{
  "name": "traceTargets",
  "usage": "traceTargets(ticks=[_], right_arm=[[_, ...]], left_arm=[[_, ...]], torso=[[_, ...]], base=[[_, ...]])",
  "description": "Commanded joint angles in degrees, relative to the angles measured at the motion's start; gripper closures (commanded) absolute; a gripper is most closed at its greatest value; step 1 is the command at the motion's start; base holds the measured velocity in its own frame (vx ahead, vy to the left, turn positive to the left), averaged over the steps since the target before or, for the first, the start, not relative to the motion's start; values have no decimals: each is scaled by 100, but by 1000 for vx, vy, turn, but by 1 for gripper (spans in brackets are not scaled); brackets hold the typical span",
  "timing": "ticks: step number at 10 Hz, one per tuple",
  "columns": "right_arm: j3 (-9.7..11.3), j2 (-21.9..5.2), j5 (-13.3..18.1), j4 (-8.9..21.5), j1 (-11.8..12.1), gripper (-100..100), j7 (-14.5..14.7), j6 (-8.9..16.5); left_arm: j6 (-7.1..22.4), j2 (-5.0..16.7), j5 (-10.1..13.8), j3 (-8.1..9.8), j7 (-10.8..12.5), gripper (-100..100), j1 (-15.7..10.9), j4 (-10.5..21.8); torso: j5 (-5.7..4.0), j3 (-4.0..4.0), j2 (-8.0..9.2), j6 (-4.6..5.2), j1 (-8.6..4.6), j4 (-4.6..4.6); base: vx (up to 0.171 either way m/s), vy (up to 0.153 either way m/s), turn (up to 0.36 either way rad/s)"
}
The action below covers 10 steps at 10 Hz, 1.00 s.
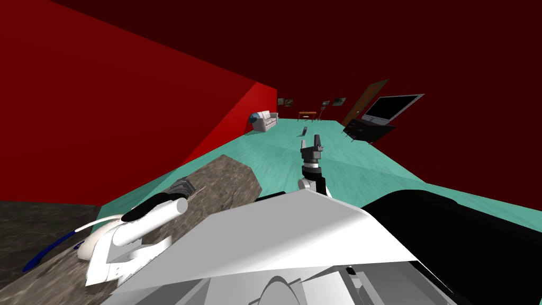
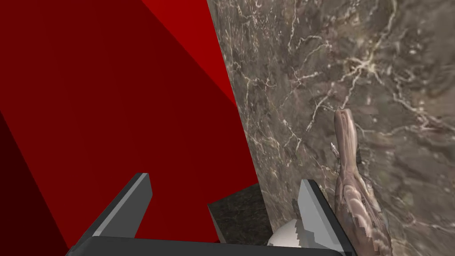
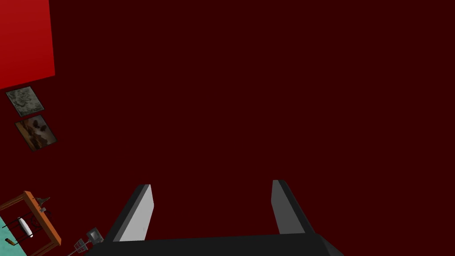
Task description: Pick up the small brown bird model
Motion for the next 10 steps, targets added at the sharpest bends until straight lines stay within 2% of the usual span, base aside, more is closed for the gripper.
traceTargets(ticks=[1,2,3,4,5,6,9,10], right_arm=[[0,0,0,0,0,0,0,0],[0,0,0,0,-1,0,0,0],[0,0,0,0,0,0,0,0],[0,0,0,0,0,0,0,0],[0,0,0,0,0,0,0,0],[0,0,0,0,0,0,0,0],[0,0,0,0,0,0,0,0],[0,0,0,0,0,0,0,0]], left_arm=[[286,49,0,118,133,-100,-59,112],[432,49,0,118,133,-100,-59,112],[584,83,-2,214,245,-100,-96,224],[731,83,-2,214,245,-100,-96,224],[887,117,-5,305,357,-100,-130,337],[1022,117,-5,305,357,-100,-130,337],[1497,183,-15,474,574,-100,-193,561],[1573,183,-15,474,574,-100,-193,561]], torso=[[0,0,0,0,0,0],[0,1,1,2,0,0],[0,0,1,0,0,0],[0,0,-1,2,2,0],[0,-1,-2,0,1,0],[0,0,0,1,2,0],[0,-1,-1,0,0,0],[0,0,-1,1,0,0]], base=[[-16,18,-129],[-12,22,-64],[-11,24,-103],[-9,22,-59],[-15,22,-88],[-15,19,-52],[-10,19,-82],[-11,20,-51]])
